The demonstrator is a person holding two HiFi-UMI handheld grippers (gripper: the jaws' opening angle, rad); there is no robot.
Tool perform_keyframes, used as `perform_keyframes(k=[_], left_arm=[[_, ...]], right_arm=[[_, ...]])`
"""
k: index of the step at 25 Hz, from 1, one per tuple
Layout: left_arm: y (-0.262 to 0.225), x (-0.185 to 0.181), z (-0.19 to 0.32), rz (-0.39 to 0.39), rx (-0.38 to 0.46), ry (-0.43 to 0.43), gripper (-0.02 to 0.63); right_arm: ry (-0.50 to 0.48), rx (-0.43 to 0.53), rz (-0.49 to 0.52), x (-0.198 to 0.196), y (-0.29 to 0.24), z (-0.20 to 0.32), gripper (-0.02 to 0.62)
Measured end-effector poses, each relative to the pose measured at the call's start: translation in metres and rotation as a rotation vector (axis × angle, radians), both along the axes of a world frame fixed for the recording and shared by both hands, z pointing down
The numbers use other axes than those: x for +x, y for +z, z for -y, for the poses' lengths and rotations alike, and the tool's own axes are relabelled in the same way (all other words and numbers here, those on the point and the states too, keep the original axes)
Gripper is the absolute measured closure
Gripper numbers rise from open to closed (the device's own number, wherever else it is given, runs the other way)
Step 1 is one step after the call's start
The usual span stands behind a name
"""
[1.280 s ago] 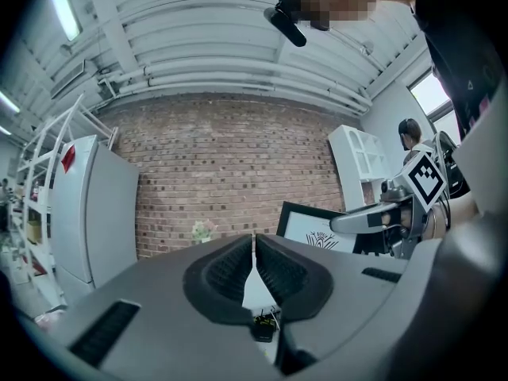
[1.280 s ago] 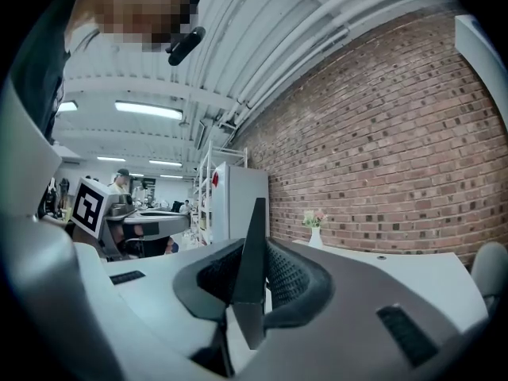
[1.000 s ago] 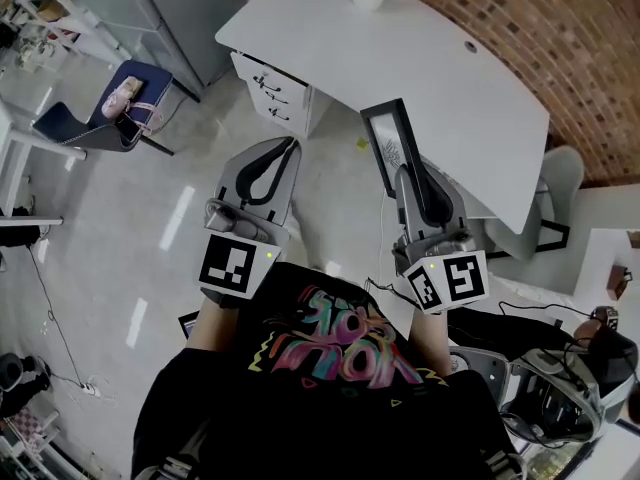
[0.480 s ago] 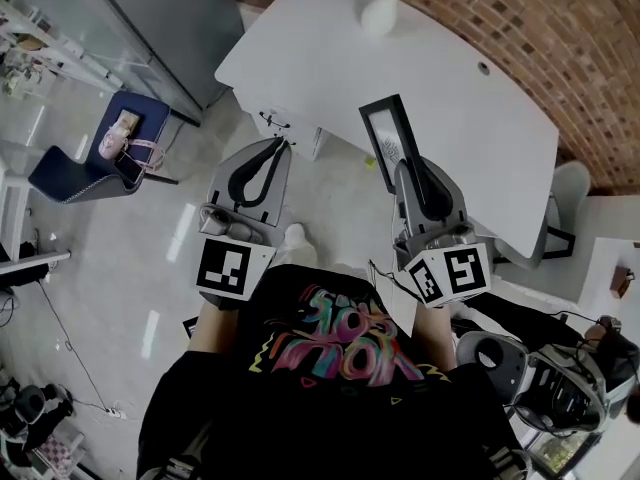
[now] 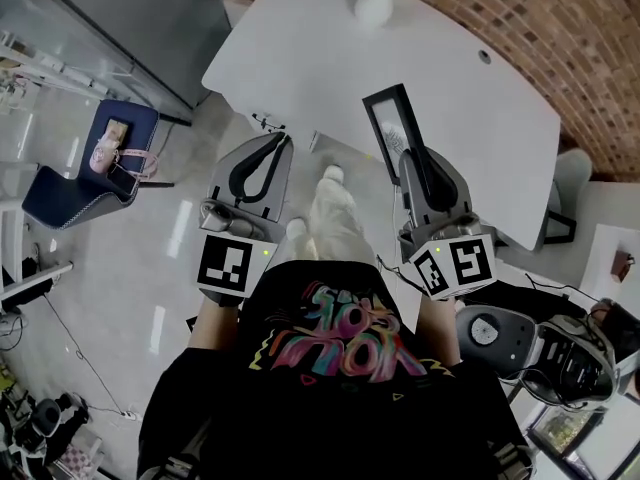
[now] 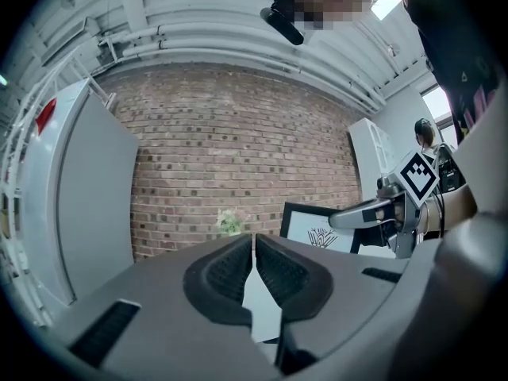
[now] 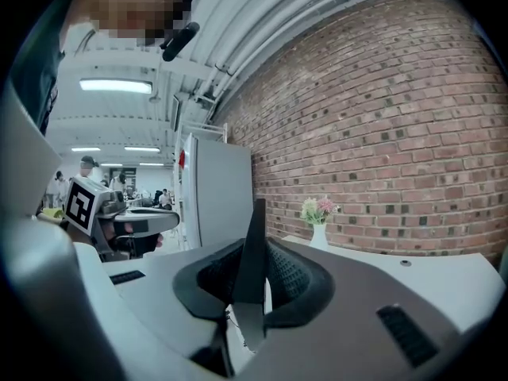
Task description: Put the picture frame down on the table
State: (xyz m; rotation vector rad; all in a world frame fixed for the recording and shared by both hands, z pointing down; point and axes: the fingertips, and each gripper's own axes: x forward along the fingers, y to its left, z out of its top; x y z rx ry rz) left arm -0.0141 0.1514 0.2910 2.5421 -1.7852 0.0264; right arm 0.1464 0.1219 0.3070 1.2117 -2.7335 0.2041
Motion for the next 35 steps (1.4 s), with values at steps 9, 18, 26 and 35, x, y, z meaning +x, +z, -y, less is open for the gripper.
perform_keyframes(k=[9, 18, 26, 35], left_arm=[[0.010, -0.032, 0.108, 0.010, 0.003, -0.073, 0.574], [-0.006, -0.080, 0.220, 0.033, 0.013, -0.146, 0.574], [-0.010, -0.095, 0.276, 0.054, 0.008, -0.135, 0.574], [-0.011, -0.104, 0.323, 0.041, 0.006, -0.008, 0.574]], right_arm=[[-0.106, -0.019, 0.013, -0.048, 0.018, 0.114, 0.509], [-0.233, -0.018, 0.043, -0.118, 0.006, 0.230, 0.509], [-0.258, -0.051, 0.070, -0.143, 0.006, 0.280, 0.509], [-0.134, -0.091, 0.089, -0.148, 0.010, 0.311, 0.509]])
